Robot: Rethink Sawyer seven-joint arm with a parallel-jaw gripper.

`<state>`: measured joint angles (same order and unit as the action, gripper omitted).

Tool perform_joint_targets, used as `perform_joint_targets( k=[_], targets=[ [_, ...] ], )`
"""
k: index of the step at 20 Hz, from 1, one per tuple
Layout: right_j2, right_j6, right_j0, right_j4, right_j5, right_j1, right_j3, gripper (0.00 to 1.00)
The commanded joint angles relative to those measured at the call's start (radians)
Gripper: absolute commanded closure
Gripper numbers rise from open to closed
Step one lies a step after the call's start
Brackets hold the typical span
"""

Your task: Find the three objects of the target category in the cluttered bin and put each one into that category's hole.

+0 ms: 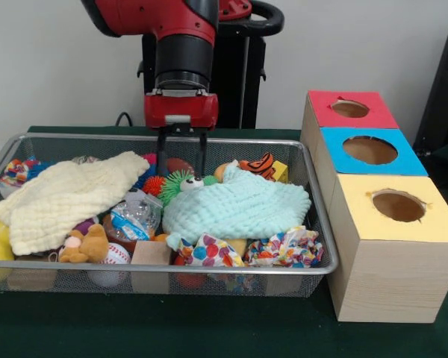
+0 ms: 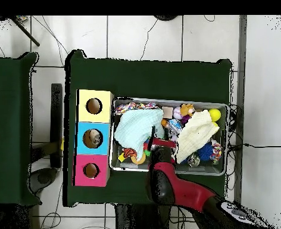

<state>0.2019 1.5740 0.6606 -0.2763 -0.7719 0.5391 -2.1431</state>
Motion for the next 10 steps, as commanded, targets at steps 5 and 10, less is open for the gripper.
perform_joint_targets(
  k=[5,10],
  targets=[
    [-0.067,0.179,-0.037,0.134,0.084,-0.016,0.102,0.00],
    [-0.112,0.164,-0.081,0.175,0.085,-0.011,0.083,0.00]
  ],
)
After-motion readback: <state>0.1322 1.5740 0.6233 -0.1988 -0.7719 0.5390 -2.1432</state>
